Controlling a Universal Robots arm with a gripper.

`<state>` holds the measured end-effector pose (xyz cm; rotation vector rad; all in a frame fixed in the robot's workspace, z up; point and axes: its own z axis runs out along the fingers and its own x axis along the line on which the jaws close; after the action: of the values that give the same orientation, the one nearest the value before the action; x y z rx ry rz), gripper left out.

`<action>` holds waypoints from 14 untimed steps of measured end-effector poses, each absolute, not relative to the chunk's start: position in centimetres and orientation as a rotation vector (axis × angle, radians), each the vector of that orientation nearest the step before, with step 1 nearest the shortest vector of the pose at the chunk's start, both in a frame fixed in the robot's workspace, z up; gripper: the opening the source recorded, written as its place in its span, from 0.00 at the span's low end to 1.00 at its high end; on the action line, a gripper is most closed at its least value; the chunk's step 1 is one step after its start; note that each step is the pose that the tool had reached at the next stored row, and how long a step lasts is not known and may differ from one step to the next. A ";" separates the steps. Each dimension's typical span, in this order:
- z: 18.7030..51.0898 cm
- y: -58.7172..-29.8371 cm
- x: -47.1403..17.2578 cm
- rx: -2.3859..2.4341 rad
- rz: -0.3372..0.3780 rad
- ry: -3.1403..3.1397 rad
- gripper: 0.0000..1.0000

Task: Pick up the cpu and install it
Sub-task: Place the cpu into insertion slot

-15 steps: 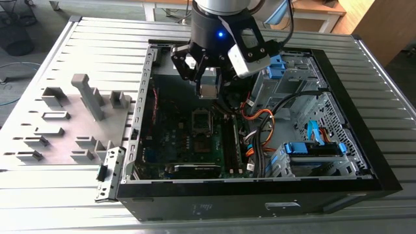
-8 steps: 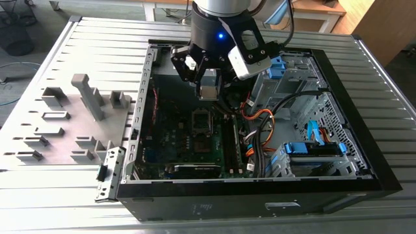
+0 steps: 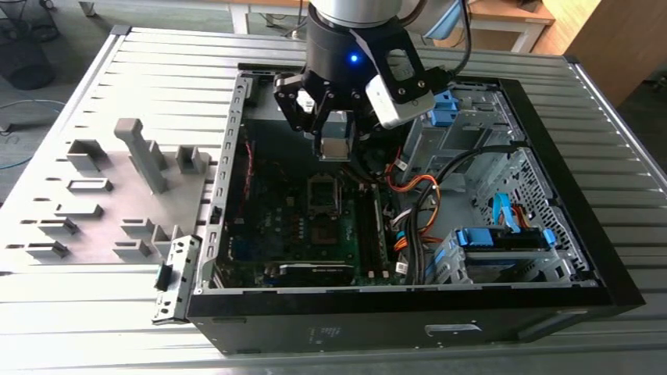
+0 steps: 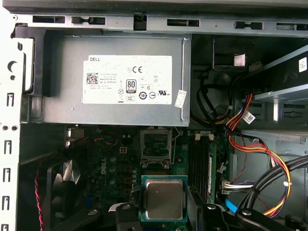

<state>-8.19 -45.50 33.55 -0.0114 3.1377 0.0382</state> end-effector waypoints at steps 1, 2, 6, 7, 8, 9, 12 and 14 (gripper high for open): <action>33.6 -45.5 -8.2 -0.011 0.038 3.138 0.47; 33.5 -45.5 -8.2 -0.011 0.038 3.138 0.47; 33.3 -45.5 -8.2 -0.011 0.038 3.138 0.47; 33.2 -45.5 -8.2 -0.012 0.038 3.138 0.47; 33.0 -45.5 -8.2 -0.012 0.038 3.138 0.47; 32.9 -45.5 -8.3 -0.011 0.038 3.138 0.47; 32.3 -45.5 -8.4 -0.011 0.038 3.138 0.47; 32.0 -45.5 -8.4 -0.012 0.038 3.138 0.47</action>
<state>-8.41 -45.50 31.97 -0.0116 3.1376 0.0383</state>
